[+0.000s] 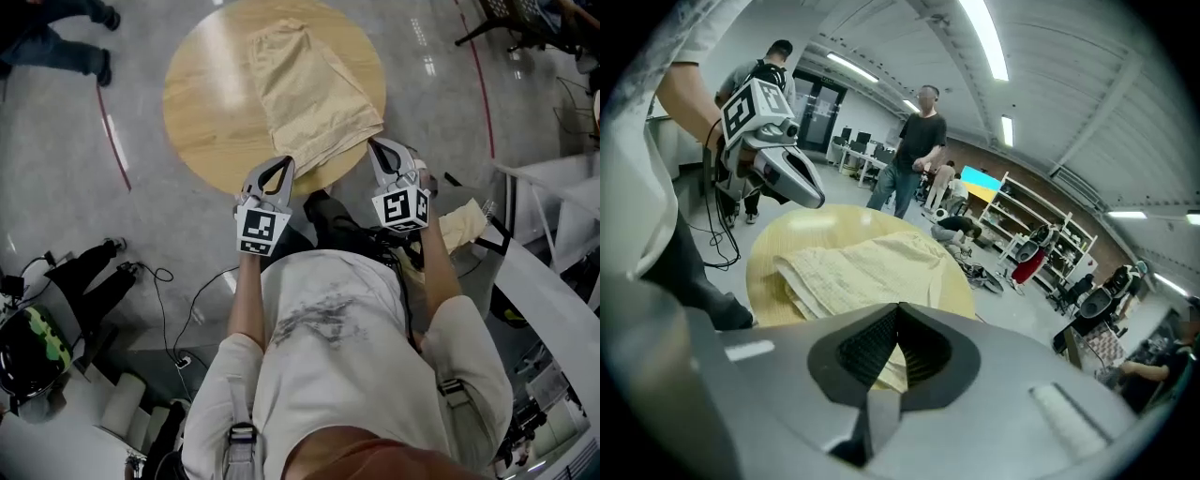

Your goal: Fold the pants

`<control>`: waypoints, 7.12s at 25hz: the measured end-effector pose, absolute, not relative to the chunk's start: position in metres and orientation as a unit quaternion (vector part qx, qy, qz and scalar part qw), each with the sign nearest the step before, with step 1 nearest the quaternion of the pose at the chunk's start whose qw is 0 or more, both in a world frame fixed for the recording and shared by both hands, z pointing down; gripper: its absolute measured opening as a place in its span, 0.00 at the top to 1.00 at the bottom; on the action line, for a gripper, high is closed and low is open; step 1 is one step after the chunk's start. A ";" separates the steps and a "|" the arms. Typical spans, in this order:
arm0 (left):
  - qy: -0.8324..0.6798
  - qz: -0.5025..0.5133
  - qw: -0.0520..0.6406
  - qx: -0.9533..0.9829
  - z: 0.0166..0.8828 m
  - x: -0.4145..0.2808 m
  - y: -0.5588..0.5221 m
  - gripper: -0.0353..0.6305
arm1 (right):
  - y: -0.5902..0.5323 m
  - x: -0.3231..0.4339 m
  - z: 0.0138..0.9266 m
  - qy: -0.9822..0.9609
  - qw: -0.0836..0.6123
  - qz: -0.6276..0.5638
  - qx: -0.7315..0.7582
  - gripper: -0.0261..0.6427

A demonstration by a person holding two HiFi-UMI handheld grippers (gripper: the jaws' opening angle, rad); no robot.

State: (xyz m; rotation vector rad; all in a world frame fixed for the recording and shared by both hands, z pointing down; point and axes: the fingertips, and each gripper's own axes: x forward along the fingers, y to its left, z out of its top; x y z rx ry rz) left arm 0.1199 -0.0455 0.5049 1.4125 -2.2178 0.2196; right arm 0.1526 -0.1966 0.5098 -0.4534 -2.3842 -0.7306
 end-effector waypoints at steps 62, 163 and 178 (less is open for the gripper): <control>-0.784 0.141 0.386 0.465 0.651 0.127 -0.059 0.60 | -0.208 0.122 0.642 -0.809 0.363 -0.295 -0.356 0.79; -0.805 0.053 0.401 0.435 0.572 -0.088 -0.031 0.84 | -0.176 -0.062 0.563 -0.821 0.385 -0.254 -0.337 0.87; -0.817 0.051 0.407 0.405 0.584 -0.121 -0.034 0.82 | -0.182 -0.100 0.573 -0.818 0.379 -0.257 -0.349 0.82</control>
